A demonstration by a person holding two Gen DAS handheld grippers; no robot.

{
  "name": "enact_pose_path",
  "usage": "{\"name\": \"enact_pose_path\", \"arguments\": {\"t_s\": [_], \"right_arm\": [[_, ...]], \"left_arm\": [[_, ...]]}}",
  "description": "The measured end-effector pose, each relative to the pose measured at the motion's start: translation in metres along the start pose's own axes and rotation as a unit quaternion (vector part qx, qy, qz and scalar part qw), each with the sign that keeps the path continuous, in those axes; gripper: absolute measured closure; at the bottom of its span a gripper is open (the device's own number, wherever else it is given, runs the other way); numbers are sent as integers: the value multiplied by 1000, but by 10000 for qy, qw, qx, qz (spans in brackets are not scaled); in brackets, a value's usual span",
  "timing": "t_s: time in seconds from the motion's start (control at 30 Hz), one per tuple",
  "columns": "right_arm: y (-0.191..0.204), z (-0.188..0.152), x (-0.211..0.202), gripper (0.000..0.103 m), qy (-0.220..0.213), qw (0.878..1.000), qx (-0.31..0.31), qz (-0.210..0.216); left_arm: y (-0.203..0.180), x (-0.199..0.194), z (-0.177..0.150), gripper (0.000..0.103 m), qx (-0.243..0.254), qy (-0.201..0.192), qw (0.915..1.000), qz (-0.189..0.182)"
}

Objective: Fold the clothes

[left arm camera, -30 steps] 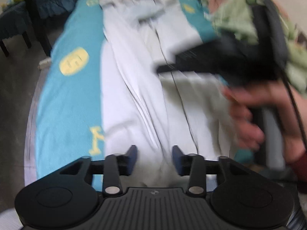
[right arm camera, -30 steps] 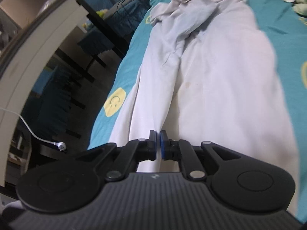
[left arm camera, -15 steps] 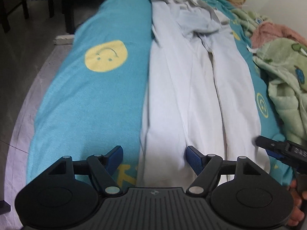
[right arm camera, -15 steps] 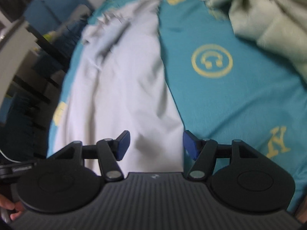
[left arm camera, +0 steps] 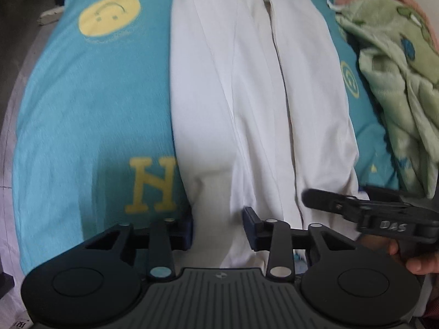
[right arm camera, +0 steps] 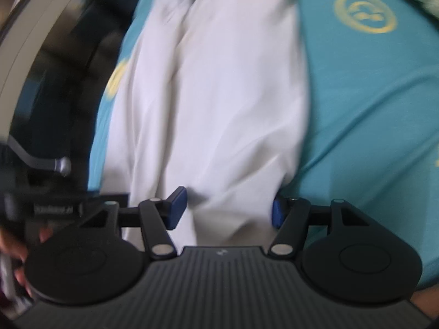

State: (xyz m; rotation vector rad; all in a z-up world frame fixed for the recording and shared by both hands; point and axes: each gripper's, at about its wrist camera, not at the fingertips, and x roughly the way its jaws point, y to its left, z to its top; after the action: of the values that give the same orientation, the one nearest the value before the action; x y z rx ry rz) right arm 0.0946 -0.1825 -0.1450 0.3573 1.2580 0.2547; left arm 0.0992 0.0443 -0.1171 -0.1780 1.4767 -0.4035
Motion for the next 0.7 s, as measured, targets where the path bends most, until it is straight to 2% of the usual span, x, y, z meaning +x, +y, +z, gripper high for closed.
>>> {"name": "enact_pose_path", "arguments": {"t_s": [0.03, 0.13, 0.2, 0.27, 0.43, 0.57, 0.7], "right_arm": [[9, -3, 1, 58, 47, 9995, -264, -166], [30, -12, 1, 81, 144, 9947, -875, -513], [33, -13, -9, 88, 47, 9944, -942, -478], [35, -14, -20, 90, -82, 9946, -955, -403], [16, -3, -78, 91, -765, 9959, -467, 103], [6, 2, -129, 91, -1373, 9891, -161, 498], [5, 1, -170, 91, -1810, 9811, -139, 672]], "left_arm": [[-3, 0, -3, 85, 29, 17, 10000, 68], [-12, -3, -10, 92, 184, -71, 9996, 204], [-17, -12, -15, 94, 251, -238, 9992, 205], [-21, -24, -20, 96, 267, -444, 9985, 156], [-23, -84, -28, 97, -87, -1263, 9913, -349], [-42, -131, -29, 97, -180, -1805, 9820, -531], [-59, -170, -36, 97, -241, -2161, 9737, -685]]}}
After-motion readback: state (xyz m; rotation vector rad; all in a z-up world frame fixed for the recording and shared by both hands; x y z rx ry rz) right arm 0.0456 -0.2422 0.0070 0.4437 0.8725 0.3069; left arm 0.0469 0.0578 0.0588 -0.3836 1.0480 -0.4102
